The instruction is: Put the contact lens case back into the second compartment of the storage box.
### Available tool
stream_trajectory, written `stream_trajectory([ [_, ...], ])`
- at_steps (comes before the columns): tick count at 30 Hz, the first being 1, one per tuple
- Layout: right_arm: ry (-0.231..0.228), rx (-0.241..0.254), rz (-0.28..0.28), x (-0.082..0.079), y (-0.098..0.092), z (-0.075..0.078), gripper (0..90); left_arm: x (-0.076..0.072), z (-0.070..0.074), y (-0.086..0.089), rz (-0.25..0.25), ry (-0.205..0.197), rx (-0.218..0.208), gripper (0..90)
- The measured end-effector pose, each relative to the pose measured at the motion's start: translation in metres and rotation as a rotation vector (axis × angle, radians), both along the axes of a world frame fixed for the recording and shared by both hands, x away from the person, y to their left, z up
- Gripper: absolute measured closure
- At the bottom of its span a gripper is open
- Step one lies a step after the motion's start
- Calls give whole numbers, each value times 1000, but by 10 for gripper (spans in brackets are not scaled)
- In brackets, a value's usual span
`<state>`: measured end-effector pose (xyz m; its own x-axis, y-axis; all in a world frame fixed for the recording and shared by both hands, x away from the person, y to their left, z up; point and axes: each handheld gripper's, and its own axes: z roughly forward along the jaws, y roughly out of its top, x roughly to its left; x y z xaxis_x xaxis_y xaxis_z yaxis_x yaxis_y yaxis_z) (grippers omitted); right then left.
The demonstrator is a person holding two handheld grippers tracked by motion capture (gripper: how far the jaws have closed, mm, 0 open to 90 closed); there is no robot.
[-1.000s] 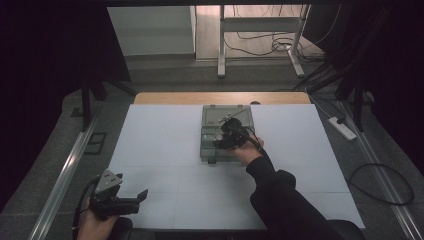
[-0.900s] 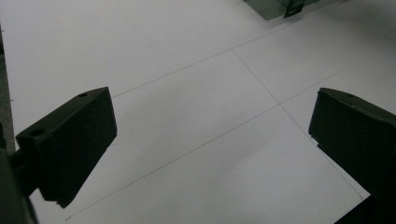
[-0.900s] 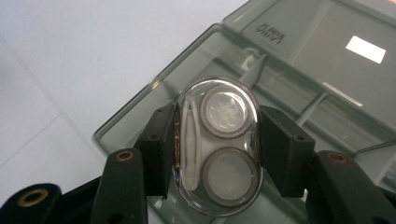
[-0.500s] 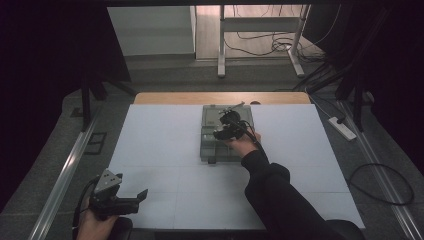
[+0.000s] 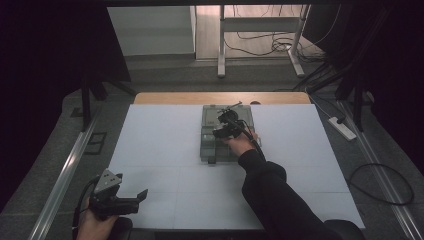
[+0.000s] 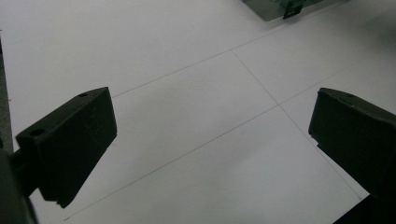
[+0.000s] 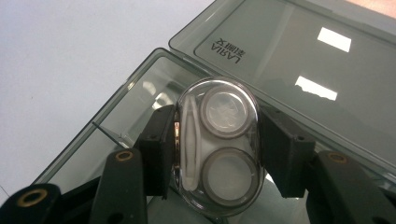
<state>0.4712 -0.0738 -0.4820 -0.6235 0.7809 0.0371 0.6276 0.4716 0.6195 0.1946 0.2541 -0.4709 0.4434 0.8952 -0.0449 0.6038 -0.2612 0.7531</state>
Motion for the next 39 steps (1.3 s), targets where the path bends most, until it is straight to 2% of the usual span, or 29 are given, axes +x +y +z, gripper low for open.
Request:
stream_trajectory([
  [4,2,-1,2,0,0,0,475,0,0,0,-1,0,2,9],
  [6,-8,-11,-2,-1,0,1,412,0,0,0,-1,0,3,9],
  [11,-16,-6,-3,-1,-1,3,364,0,0,-1,-2,1,8,9],
  [15,-8,-12,4,-1,-1,1,320,0,0,-1,-1,1,7,9],
  [19,11,14,16,-1,-3,3,278,0,0,0,-1,1,6,9],
  [21,28,24,30,-1,-4,4,247,0,0,0,0,1,5,9],
  [26,40,15,64,-6,-7,7,178,0,0,-1,0,2,6,9],
  [32,50,32,94,-11,-12,11,148,0,0,0,2,2,6,9],
  [39,69,29,124,-19,-16,13,119,0,0,-1,1,2,8,8],
])
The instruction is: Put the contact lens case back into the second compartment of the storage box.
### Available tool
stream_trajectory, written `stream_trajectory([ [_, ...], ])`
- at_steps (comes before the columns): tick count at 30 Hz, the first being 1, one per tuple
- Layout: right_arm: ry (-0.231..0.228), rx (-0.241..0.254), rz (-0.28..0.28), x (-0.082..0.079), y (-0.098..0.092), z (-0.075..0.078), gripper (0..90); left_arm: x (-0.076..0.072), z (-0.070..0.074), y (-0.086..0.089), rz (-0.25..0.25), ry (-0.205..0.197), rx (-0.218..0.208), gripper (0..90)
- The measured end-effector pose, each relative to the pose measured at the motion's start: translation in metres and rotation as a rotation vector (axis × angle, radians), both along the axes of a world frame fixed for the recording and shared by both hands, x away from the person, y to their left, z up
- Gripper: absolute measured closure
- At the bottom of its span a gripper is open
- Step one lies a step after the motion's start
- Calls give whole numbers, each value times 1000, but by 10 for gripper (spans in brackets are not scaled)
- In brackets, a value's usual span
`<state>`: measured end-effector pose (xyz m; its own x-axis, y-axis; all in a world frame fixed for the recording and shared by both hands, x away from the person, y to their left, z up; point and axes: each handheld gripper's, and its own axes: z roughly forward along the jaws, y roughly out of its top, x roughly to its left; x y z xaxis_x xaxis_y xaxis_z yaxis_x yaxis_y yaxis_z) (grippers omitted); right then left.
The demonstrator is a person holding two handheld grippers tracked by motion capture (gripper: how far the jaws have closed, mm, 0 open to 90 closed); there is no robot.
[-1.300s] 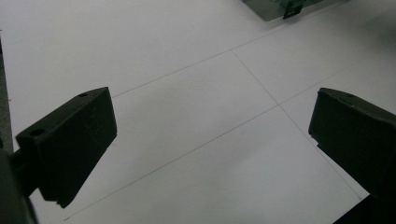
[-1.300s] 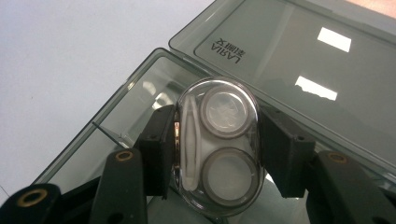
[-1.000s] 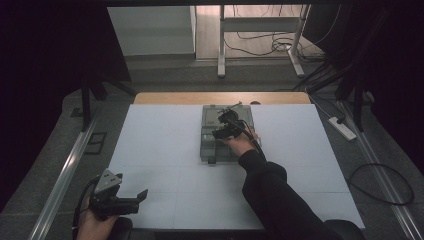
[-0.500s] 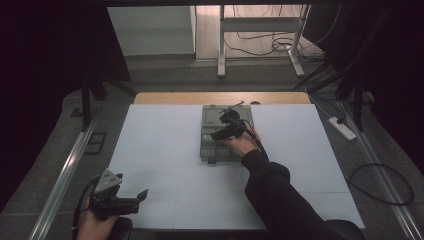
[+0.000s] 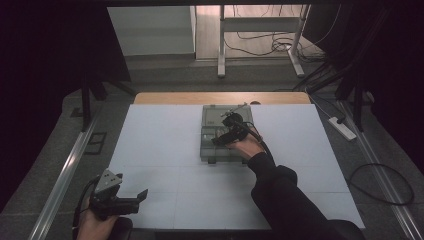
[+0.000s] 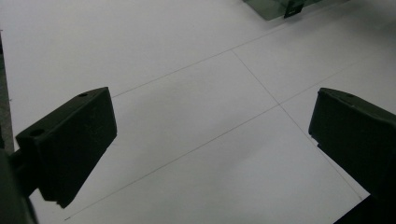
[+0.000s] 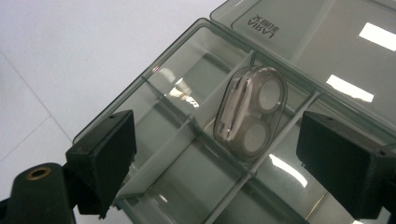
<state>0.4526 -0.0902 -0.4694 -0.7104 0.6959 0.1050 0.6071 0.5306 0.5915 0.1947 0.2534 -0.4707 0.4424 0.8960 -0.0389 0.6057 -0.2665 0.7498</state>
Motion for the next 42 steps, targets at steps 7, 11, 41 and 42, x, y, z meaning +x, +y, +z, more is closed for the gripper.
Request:
stream_trajectory([
  [7,-2,-4,15,-8,-4,-1,73,0,0,0,0,0,1,8],
  [11,-4,0,26,-12,-7,0,52,0,0,0,2,0,-1,8],
  [41,-23,31,94,-48,-28,7,0,0,0,0,1,1,1,8],
  [42,-22,29,94,-48,-29,7,0,0,0,0,1,1,1,8],
])
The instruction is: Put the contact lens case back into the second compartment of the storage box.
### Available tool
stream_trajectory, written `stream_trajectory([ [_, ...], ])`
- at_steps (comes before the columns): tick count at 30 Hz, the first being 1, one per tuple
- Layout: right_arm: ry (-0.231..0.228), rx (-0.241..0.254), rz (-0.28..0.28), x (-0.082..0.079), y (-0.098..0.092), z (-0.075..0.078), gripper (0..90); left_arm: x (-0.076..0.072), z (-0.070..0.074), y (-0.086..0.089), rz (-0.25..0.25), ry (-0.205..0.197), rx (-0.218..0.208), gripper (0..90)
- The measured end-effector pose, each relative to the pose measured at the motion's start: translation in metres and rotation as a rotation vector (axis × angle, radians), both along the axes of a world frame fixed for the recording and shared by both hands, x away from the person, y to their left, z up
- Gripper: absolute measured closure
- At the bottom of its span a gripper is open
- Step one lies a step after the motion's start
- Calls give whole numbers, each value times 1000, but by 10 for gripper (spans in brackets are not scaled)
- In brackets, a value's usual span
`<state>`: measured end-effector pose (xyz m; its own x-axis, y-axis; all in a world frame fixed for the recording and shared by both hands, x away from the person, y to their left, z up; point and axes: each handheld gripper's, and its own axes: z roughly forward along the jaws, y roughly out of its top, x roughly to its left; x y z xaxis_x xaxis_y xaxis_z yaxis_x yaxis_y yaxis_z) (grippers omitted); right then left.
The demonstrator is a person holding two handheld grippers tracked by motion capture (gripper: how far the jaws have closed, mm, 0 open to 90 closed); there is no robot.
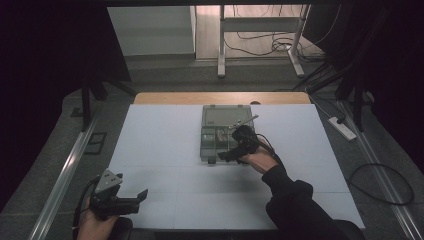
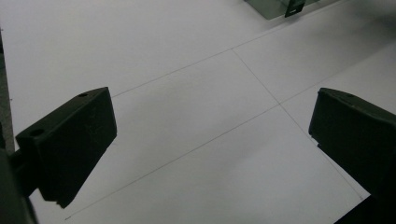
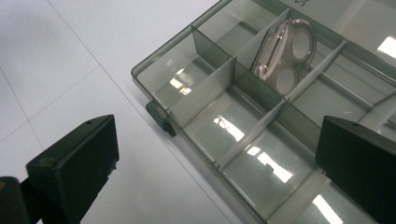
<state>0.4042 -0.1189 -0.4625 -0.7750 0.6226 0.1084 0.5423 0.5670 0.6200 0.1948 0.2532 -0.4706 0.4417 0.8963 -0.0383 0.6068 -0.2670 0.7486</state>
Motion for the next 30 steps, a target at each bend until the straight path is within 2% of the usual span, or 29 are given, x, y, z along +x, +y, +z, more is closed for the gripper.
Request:
stream_trajectory([
  [11,-18,-8,21,-14,-9,-1,0,0,0,0,1,-1,-2,8],
  [16,-34,-30,37,-21,-12,-3,0,0,0,0,1,-2,-2,7],
  [30,-32,-17,49,-32,-17,-1,0,0,0,0,3,-2,-2,7],
])
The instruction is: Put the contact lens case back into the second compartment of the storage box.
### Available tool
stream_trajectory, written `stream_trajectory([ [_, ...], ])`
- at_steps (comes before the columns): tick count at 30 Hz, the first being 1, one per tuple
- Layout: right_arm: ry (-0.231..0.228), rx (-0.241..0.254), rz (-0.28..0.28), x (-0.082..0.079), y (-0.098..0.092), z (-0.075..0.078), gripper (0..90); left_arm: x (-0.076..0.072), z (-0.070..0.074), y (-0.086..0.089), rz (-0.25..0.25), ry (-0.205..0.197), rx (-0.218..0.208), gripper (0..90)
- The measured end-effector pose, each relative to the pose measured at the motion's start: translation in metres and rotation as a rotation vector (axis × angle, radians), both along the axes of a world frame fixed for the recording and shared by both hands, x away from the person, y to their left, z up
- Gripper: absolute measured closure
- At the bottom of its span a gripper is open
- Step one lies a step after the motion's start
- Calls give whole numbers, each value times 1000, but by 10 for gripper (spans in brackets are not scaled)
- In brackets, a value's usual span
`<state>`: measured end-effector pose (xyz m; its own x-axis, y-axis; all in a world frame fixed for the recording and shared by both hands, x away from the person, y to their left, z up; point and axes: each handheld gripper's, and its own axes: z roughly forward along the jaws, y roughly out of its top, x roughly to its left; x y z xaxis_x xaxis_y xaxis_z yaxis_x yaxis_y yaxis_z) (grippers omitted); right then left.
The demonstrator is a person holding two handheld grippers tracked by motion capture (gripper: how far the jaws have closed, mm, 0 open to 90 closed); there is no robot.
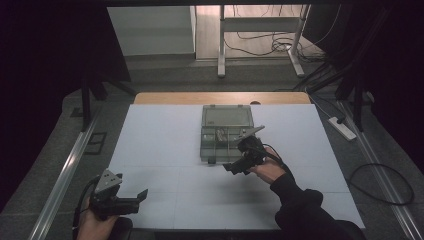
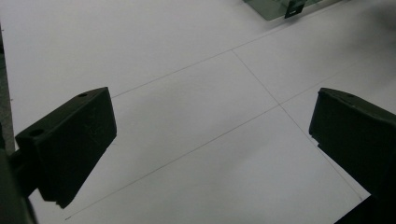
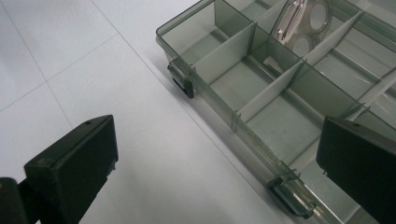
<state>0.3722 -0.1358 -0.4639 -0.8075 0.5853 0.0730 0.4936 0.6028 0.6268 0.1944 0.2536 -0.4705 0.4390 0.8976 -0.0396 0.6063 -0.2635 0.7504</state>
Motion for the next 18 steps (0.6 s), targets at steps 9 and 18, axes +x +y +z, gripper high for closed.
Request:
stream_trajectory([
  [9,-15,6,11,-7,-7,5,0,0,0,0,0,0,1,7],
  [18,-12,27,14,-13,-16,9,0,0,0,0,1,-1,0,7],
])
